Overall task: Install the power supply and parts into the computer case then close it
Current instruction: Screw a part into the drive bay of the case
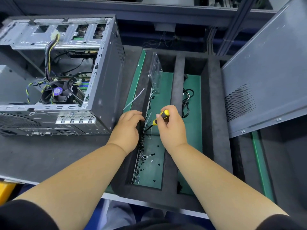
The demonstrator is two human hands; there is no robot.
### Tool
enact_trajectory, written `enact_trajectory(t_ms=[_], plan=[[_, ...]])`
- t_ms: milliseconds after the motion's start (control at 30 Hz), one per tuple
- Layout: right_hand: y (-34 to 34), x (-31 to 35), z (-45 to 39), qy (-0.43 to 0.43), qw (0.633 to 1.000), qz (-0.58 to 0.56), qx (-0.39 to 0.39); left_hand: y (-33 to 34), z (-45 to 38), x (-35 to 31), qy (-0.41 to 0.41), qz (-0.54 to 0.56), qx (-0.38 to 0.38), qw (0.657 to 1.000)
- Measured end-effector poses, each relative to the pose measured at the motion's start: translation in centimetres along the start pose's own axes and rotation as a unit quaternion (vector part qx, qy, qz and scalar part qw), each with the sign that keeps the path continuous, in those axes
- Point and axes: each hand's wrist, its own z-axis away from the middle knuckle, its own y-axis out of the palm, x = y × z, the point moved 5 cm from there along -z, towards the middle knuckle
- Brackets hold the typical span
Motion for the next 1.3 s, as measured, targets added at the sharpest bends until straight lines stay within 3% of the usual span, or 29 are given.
enact_trajectory(t_ms=[167, 400, 600, 800, 1100, 1300], plan=[[-1.2, -0.2, -0.4, 0.064, 0.987, -0.134, -0.06, 0.1, 0.0, 0.3, 0.004, 0.009, -0.004, 1.0], [-4.2, 0.6, -2.1, 0.124, 0.958, -0.202, -0.16, -0.1, 0.0, 0.3, 0.018, 0.03, -0.005, 0.999], [-4.1, 0.9, -2.7, 0.174, 0.953, -0.196, -0.152, -0.2, 0.2, 0.1, 0.049, 0.046, 0.027, 0.997], [-2.8, 0.2, -2.7, 0.19, 0.95, -0.199, -0.149, -0.3, 0.1, -0.1, 0.057, 0.043, -0.011, 0.997], [-2.9, -1.3, -2.4, 0.216, 0.92, -0.246, -0.215, -0.2, -0.1, -0.2, 0.056, 0.035, 0.0, 0.998], [-3.6, -0.5, -3.4, 0.247, 0.91, -0.264, -0.202, -0.4, 0.0, -0.2, 0.078, 0.048, 0.005, 0.996]])
